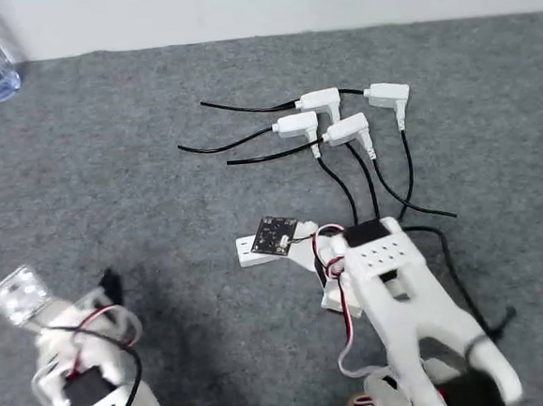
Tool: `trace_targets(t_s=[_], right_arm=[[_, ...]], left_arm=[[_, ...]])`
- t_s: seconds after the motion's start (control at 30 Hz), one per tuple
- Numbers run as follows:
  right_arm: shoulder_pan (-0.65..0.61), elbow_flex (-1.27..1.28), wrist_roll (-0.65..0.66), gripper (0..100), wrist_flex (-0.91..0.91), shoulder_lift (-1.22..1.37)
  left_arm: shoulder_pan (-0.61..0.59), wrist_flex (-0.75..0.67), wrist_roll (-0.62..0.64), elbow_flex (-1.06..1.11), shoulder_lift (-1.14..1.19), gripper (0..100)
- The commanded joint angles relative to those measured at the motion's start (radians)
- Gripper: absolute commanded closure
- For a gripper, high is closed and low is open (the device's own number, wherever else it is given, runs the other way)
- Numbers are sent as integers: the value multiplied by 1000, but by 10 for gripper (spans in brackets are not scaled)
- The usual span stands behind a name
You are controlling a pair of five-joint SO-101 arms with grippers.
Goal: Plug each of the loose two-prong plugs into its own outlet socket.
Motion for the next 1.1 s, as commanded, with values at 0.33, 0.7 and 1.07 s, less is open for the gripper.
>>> trace_targets(t_s=[0.33,0.7,1.07], right_arm=[[-18,-181,-83,991,217,-321],[-1,-176,-83,991,153,-321],[-108,-175,-118,991,125,-320]], left_arm=[[976,-227,477,-87,-3,681],[1143,-270,480,-91,-3,681],[1157,-272,480,-87,-3,681]])
